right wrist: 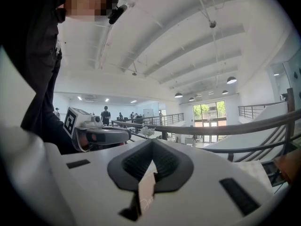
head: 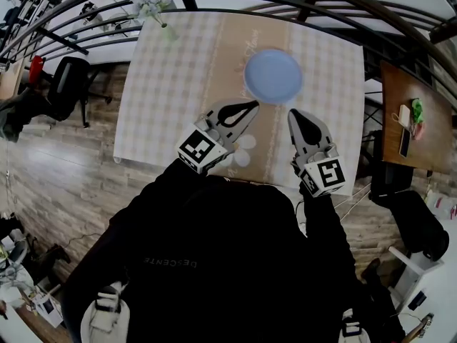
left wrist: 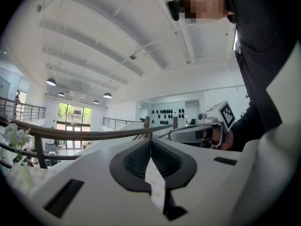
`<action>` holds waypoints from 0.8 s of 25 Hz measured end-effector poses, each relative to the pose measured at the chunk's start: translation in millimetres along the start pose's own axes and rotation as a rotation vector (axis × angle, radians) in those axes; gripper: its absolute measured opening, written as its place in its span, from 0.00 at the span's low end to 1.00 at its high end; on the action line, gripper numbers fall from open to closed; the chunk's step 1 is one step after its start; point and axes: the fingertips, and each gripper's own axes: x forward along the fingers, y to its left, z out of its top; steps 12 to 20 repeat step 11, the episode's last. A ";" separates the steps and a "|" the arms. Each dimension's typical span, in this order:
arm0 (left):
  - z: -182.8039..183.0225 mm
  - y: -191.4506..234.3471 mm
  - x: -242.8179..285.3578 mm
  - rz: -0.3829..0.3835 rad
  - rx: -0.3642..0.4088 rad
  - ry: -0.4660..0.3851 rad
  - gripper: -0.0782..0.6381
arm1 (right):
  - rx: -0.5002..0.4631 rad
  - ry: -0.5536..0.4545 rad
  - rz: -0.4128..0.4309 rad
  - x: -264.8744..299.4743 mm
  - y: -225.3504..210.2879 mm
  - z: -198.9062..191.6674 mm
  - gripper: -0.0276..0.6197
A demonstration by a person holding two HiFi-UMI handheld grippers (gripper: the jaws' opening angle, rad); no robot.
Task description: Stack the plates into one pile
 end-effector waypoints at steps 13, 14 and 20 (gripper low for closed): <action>-1.7 1.2 -2.4 -0.001 0.003 -0.003 0.14 | 0.020 0.003 0.013 1.3 4.6 -3.2 0.05; -1.7 1.2 -2.4 -0.001 0.003 -0.003 0.14 | 0.020 0.003 0.013 1.3 4.6 -3.2 0.05; -1.7 1.2 -2.4 -0.001 0.003 -0.003 0.14 | 0.020 0.003 0.013 1.3 4.6 -3.2 0.05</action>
